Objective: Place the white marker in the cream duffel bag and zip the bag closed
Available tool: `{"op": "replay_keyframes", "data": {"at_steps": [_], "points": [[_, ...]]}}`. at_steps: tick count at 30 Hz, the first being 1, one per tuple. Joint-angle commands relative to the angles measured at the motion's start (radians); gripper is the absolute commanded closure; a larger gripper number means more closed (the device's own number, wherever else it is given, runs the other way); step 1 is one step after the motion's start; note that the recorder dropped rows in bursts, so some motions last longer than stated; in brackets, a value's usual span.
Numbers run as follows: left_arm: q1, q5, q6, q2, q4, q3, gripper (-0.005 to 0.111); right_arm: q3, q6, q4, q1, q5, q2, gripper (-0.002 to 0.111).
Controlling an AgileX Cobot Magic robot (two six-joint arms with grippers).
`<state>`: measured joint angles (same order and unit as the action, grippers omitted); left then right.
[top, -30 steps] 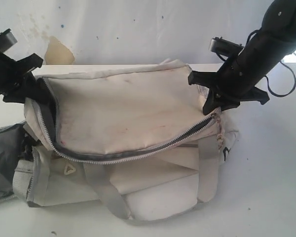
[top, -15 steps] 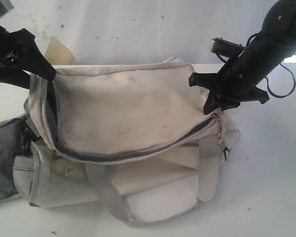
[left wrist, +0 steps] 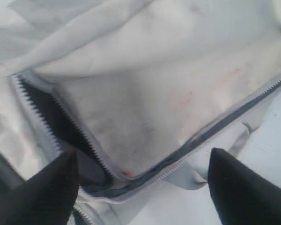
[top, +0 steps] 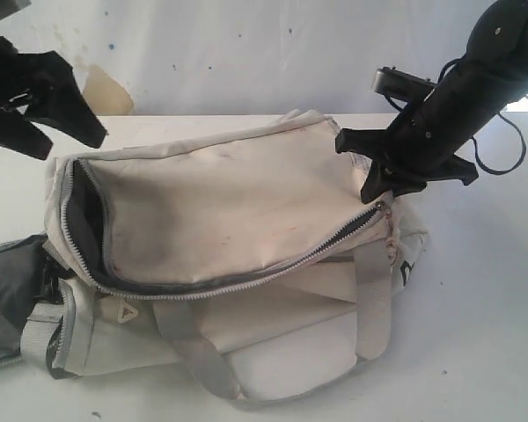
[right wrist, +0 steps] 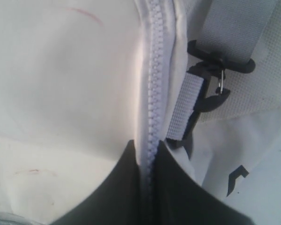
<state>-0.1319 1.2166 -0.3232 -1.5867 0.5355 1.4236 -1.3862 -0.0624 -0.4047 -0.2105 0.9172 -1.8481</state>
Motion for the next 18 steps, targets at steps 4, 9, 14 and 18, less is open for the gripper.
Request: {"op": "replay_keyframes", "data": {"at_steps": [4, 9, 14, 18], "points": [[-0.209, -0.002, 0.015, 0.008, 0.011, -0.029, 0.033, 0.005, -0.008, 0.011, 0.001, 0.001, 0.011, 0.108], [-0.338, -0.211, 0.016, 0.008, 0.057, -0.082, 0.033, 0.003, -0.008, -0.05, 0.001, 0.01, 0.011, 0.108], [-0.456, -0.484, 0.014, 0.008, 0.179, -0.165, 0.033, 0.003, -0.011, -0.168, 0.001, 0.01, 0.011, 0.108], [-0.531, -0.66, 0.014, -0.002, 0.24, -0.217, 0.034, 0.001, -0.016, -0.212, 0.001, 0.004, 0.011, 0.108]]}}
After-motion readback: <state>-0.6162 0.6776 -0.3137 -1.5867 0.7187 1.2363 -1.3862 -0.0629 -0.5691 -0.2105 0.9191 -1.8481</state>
